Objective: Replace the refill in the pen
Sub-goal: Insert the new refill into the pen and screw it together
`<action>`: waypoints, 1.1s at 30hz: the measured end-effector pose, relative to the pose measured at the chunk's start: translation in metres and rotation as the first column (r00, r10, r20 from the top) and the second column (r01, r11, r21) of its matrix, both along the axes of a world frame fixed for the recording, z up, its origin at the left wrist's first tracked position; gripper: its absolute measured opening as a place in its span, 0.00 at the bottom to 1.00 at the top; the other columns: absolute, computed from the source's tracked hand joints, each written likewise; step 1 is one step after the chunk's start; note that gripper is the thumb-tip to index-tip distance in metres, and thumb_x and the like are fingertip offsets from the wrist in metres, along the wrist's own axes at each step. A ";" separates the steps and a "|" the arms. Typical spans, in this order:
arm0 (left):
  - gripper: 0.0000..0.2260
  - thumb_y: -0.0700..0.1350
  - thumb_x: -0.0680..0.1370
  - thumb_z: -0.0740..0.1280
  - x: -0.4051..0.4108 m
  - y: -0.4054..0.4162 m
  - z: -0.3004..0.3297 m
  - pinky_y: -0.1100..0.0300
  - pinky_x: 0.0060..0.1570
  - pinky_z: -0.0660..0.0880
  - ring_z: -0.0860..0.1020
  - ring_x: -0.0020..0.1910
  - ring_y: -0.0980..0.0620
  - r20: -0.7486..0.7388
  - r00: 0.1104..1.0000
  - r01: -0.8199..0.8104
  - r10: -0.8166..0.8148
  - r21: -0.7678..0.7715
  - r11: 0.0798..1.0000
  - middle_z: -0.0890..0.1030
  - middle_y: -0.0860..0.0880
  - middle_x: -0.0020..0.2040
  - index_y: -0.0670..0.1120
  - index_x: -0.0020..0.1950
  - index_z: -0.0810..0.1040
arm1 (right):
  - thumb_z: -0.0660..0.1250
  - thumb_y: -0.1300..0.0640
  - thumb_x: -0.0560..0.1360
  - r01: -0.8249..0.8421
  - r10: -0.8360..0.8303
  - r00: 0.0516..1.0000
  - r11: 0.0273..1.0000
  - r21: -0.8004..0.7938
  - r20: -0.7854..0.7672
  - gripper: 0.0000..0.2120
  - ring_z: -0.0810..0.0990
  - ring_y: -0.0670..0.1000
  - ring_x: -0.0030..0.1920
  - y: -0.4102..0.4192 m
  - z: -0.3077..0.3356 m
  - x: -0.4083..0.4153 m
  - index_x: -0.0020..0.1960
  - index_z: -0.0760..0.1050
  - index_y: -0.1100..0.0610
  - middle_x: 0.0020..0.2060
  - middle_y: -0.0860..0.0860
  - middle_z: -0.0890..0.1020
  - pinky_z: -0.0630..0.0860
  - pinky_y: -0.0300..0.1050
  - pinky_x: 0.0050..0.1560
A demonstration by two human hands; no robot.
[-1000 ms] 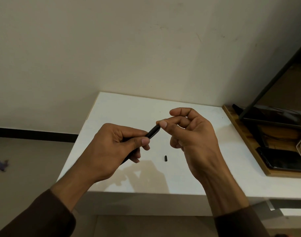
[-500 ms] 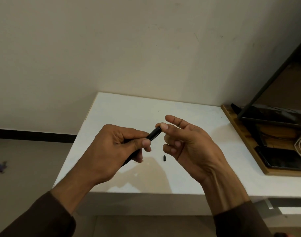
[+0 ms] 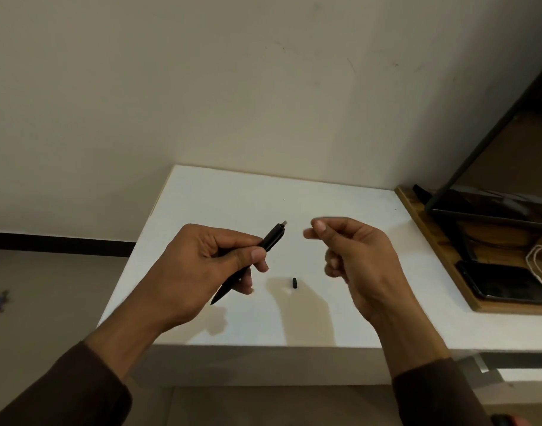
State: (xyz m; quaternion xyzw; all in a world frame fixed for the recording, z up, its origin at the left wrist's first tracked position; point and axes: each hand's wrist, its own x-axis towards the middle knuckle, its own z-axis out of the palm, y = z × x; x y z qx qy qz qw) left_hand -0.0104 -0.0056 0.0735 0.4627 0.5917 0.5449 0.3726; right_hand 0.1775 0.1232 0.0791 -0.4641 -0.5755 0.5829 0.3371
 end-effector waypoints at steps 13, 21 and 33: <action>0.07 0.39 0.78 0.71 -0.007 0.005 -0.008 0.48 0.45 0.85 0.83 0.36 0.42 0.038 0.996 -0.081 0.080 0.018 0.997 0.86 0.44 0.37 0.44 0.45 0.89 | 0.76 0.53 0.76 -0.155 0.028 0.726 0.980 0.124 0.687 0.07 0.82 0.52 0.46 0.005 -0.060 -0.018 0.45 0.80 0.55 0.45 0.51 0.84 0.73 0.41 0.40; 0.06 0.40 0.79 0.71 -0.010 0.005 -0.009 0.45 0.48 0.85 0.84 0.39 0.36 0.047 0.991 -0.126 0.125 0.033 0.991 0.87 0.42 0.43 0.43 0.48 0.89 | 0.70 0.61 0.77 -0.228 0.019 0.665 0.957 0.178 0.747 0.04 0.82 0.53 0.43 -0.001 -0.055 -0.019 0.47 0.83 0.59 0.42 0.50 0.83 0.75 0.42 0.38; 0.07 0.38 0.78 0.70 -0.009 0.006 -0.009 0.45 0.53 0.84 0.88 0.42 0.41 0.147 0.977 -0.166 0.155 0.068 0.984 0.89 0.43 0.46 0.41 0.53 0.87 | 0.71 0.62 0.77 -0.298 0.037 0.593 0.938 0.176 0.805 0.05 0.82 0.54 0.47 -0.004 -0.055 -0.022 0.53 0.82 0.58 0.47 0.52 0.83 0.81 0.48 0.49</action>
